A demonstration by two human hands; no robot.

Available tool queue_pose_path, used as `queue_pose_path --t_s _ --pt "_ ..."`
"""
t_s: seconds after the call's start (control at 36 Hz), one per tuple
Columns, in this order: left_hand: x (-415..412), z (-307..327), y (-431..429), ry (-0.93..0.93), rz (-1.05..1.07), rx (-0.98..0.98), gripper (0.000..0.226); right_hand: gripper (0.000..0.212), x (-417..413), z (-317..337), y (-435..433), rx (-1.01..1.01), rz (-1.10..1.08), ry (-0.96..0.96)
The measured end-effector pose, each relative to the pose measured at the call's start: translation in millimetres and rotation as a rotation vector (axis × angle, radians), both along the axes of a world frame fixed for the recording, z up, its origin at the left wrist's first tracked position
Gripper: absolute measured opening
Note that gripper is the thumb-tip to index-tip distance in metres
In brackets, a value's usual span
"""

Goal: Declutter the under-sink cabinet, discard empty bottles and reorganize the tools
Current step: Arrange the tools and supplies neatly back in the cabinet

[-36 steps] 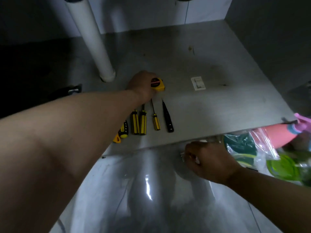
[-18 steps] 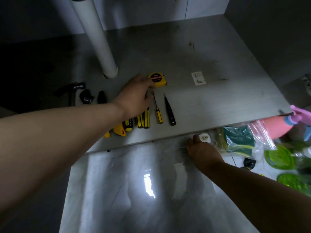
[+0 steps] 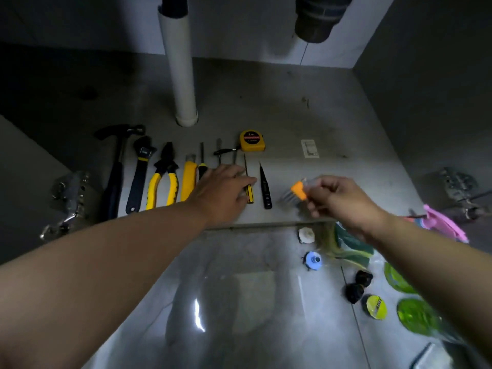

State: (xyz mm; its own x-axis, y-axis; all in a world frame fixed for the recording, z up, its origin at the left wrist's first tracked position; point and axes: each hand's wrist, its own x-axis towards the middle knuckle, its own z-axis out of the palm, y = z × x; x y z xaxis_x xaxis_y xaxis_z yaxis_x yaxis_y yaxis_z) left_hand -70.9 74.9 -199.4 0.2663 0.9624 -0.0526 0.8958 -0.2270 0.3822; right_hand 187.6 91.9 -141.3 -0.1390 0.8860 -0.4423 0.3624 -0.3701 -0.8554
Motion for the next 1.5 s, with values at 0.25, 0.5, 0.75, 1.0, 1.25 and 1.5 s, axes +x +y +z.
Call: queue_pose_path --t_s 0.25,0.5,0.75,1.0,1.25,1.5 --pt "-4 -16 -3 -0.024 0.023 0.128 0.051 0.005 -51 -29 88 0.011 -0.383 -0.139" --pt "-5 -18 -5 -0.002 0.023 0.128 0.054 0.013 -64 -43 83 -0.030 -0.401 -0.029" --pt "5 -12 -14 -0.009 0.064 0.177 0.049 0.022 6 -37 -1 0.289 0.178 -0.416" --pt "50 -2 -58 -0.008 -0.187 0.371 0.037 0.024 40 -84 -89 0.229 0.668 -1.069" --pt "69 -20 -85 -0.044 -0.403 0.259 0.037 0.041 33 -111 -91 0.216 0.623 -1.268" --pt "104 -1 -50 -0.186 -0.309 0.088 0.042 0.031 50 -105 -91 0.201 0.694 -1.212"
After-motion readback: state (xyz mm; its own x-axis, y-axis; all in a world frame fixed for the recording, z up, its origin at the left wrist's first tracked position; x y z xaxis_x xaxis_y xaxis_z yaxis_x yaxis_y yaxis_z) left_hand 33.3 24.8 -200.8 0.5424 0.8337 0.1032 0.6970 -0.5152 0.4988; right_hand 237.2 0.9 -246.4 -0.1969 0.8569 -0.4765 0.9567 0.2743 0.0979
